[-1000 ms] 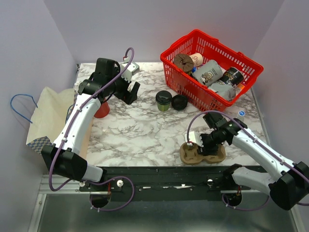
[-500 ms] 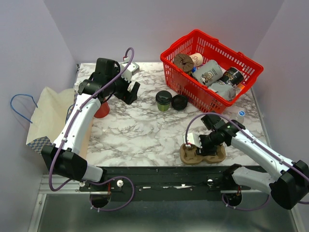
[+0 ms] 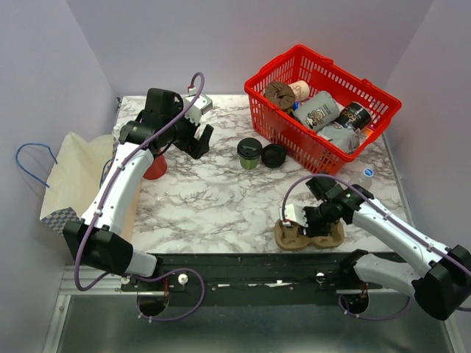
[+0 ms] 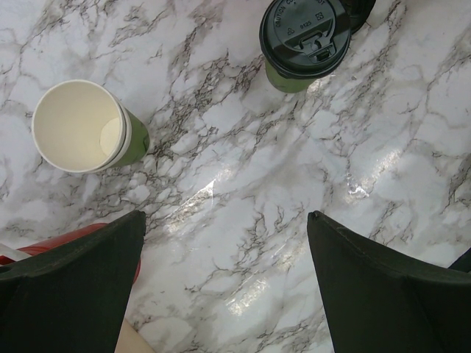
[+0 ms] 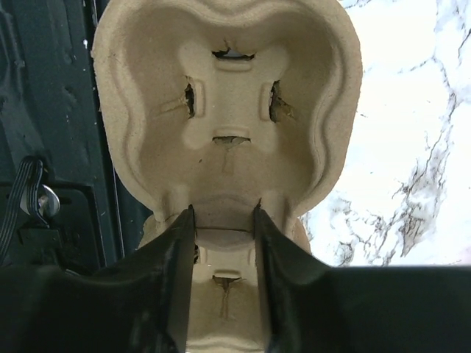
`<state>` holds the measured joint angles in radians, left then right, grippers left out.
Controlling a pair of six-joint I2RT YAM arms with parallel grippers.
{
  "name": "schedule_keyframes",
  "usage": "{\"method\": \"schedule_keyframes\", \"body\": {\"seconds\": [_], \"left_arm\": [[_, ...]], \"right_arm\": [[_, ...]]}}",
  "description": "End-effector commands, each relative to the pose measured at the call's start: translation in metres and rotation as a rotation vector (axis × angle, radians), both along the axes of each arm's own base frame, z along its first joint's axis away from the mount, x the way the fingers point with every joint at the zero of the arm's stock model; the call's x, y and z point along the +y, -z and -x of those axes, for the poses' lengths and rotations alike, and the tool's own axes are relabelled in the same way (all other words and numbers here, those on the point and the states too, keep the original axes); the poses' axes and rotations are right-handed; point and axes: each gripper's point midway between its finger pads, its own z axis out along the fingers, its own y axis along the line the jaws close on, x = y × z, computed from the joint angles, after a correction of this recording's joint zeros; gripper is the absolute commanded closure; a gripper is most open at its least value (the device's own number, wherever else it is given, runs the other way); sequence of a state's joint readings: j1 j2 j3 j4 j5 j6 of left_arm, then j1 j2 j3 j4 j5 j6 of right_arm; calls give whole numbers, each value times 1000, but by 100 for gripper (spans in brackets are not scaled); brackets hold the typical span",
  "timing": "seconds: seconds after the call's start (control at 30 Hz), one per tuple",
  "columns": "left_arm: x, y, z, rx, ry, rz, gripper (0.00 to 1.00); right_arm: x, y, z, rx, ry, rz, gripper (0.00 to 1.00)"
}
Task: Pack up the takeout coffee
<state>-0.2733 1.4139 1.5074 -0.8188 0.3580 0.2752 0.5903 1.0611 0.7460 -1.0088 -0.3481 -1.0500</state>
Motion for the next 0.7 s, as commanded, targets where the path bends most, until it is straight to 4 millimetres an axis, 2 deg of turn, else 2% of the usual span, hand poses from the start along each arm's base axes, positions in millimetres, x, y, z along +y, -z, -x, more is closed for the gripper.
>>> {"method": "schedule_keyframes", "body": {"seconds": [0.0,0.17,0.33,0.43,0.53,0.63,0.67], "left_arm": [[1,-3,5,8,-7,1,1],[1,-4,5,6,-5,2,1],[1,-10,5,-7,-1,1,1],[2,-12,6,-15,1,1,1],[1,-10,8,-6,5,6,1],[1,-10,10,-7,10,7,1],[1,-9,11,-2,11,7,1]], "right_arm": [[-4,-10,-4,-42,20,14,66],[-8,-30,-1,-64,37,10,73],[-6,-42,5,-35,49,-7,73],[-1,-36,15,48,52,-22,69],[0,-23,15,80,77,-6,65],[-3,-15,16,81,103,4,65],[-4,-15,16,82,115,9,68]]}}
